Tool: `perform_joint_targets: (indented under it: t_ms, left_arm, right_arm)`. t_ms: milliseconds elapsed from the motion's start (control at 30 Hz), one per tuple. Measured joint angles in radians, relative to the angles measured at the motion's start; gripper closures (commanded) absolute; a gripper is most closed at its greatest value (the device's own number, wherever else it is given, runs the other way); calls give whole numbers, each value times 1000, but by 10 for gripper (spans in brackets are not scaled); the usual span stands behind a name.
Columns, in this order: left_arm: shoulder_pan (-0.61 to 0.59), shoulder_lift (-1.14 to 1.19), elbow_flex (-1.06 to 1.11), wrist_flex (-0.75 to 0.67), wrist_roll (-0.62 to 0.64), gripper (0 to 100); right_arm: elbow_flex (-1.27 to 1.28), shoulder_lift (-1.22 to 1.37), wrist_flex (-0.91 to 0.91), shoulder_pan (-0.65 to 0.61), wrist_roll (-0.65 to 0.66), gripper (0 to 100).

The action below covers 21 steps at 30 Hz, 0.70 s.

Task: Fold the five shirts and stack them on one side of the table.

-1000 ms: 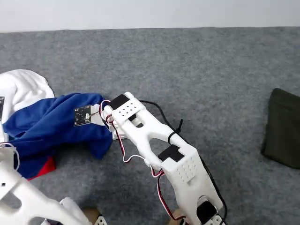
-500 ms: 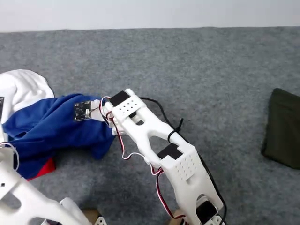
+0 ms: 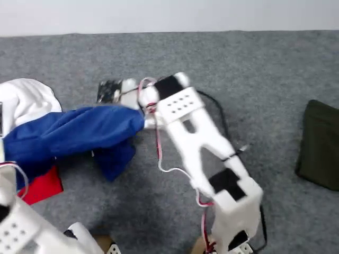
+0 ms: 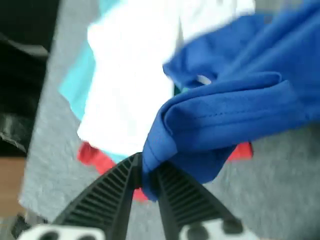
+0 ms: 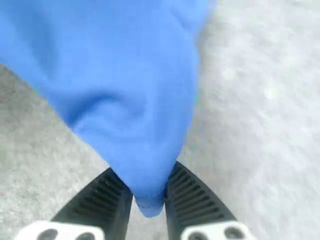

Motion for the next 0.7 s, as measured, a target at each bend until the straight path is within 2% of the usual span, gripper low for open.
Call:
perform_joint_targets:
  t_ms: [300, 500, 700]
  left_arm:
    - [203, -49, -158, -29, 219, 998]
    - [379, -51, -233, -158, 253, 998]
    - [571, -54, -256, -376, 253, 998]
  right_arm:
    - [0, -313, 57, 206, -110, 987]
    - [0, -506, 57, 341, -157, 987]
    - [0, -669, 55, 489, -161, 987]
